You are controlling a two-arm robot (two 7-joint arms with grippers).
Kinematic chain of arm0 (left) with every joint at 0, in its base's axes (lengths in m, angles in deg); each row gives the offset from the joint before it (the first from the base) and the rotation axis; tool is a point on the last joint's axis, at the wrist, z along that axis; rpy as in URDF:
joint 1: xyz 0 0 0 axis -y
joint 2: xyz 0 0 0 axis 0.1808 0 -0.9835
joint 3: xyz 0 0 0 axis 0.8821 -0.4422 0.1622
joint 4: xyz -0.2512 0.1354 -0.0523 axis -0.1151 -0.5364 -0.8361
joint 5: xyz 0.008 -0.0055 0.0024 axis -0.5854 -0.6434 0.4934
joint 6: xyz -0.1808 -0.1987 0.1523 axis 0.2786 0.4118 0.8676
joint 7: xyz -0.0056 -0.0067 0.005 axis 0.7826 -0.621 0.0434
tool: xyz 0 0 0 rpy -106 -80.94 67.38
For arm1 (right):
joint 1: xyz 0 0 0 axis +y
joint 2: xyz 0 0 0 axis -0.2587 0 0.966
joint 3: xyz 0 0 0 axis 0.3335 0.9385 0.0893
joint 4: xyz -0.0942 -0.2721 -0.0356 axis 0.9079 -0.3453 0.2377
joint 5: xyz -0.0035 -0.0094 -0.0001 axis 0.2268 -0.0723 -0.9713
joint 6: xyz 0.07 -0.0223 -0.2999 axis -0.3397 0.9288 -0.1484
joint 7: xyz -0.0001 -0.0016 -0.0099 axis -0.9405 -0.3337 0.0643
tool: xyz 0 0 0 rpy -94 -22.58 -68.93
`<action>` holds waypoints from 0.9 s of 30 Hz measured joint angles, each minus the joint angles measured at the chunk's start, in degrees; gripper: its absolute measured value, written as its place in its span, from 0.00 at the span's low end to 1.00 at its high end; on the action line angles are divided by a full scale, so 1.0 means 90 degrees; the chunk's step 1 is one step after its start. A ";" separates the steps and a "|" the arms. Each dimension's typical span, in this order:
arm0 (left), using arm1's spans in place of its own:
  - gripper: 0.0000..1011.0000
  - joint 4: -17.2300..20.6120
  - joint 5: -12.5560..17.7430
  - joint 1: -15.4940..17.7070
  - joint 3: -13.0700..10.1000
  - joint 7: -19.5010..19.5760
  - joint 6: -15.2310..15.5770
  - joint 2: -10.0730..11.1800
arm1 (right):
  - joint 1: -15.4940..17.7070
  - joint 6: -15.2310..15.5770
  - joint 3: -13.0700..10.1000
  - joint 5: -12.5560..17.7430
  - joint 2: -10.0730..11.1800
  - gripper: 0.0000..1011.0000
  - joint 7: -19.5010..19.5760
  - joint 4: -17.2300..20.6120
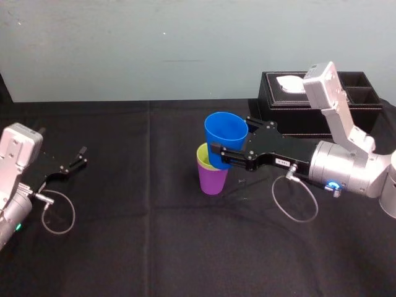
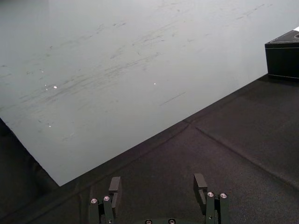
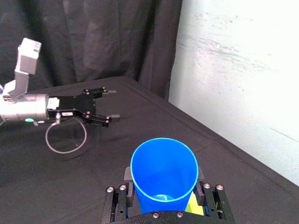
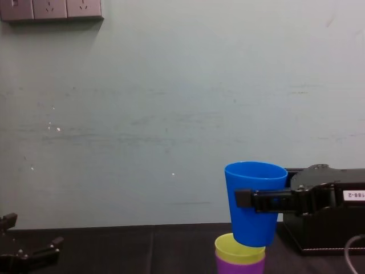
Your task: Stack the three plastic cups sequentially using one hand.
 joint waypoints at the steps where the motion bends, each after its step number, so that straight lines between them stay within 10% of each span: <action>1: 1.00 0.0000 0.0000 0.0000 0.0000 0.0000 0.0000 0.0000 | -0.0053 0.0018 0.0026 -0.0016 -0.0036 0.72 -0.0001 -0.0066; 27: 1.00 0.0000 0.0000 0.0000 0.0000 0.0000 0.0000 0.0000 | -0.0461 -0.0003 0.0215 -0.0288 -0.0448 0.72 0.0037 -0.0766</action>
